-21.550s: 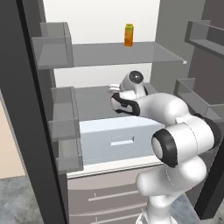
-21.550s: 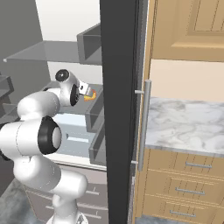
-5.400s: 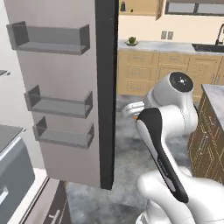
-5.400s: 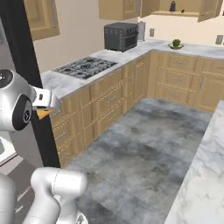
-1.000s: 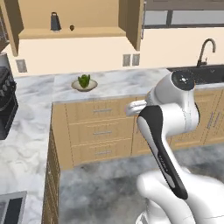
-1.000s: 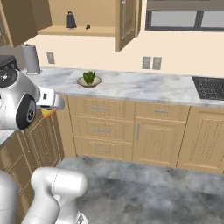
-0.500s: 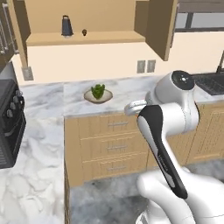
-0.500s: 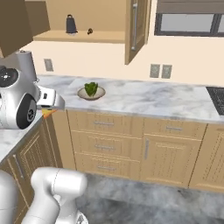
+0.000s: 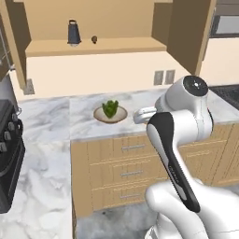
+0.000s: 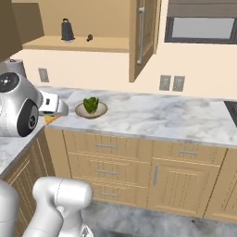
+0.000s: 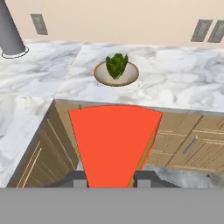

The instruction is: Pick the cheese from the fridge and the cheese grater from the cabinet and place them next to the salad bowl.

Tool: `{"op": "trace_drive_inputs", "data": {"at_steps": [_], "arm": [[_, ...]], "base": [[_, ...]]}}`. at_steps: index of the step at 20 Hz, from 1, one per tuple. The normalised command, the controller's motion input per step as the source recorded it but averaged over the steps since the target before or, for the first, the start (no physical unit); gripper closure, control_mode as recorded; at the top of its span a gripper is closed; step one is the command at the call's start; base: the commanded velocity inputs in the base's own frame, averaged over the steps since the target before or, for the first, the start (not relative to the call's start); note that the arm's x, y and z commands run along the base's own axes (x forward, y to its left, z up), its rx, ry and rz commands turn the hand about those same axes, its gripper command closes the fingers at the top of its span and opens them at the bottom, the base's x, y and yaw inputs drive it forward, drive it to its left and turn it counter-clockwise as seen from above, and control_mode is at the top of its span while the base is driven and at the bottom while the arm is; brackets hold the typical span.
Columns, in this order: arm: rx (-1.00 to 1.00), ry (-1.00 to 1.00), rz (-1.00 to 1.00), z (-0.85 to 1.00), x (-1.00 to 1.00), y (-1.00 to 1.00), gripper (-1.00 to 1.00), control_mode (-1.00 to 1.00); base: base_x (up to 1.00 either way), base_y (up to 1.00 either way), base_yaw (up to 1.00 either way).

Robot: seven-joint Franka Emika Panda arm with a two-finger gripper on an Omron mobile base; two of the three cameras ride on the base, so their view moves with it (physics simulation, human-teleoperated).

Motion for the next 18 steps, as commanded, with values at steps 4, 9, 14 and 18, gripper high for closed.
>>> {"op": "trace_drive_inputs", "data": {"at_steps": [4, 9, 14, 18], "arm": [[0.0, 0.0, 0.0, 0.0, 0.0, 0.0, 1.0, 1.0], [0.0, 0.0, 0.0, 0.0, 0.0, 0.0, 1.0, 1.0], [0.0, 0.0, 0.0, 0.0, 0.0, 0.0, 1.0, 1.0], [0.0, 0.0, 0.0, 0.0, 0.0, 0.0, 1.0, 1.0]], "base": [[0.69, 0.03, -0.04], [0.63, 0.07, 0.0], [0.56, 0.03, 0.09], [0.61, 0.0, 0.1]]}}
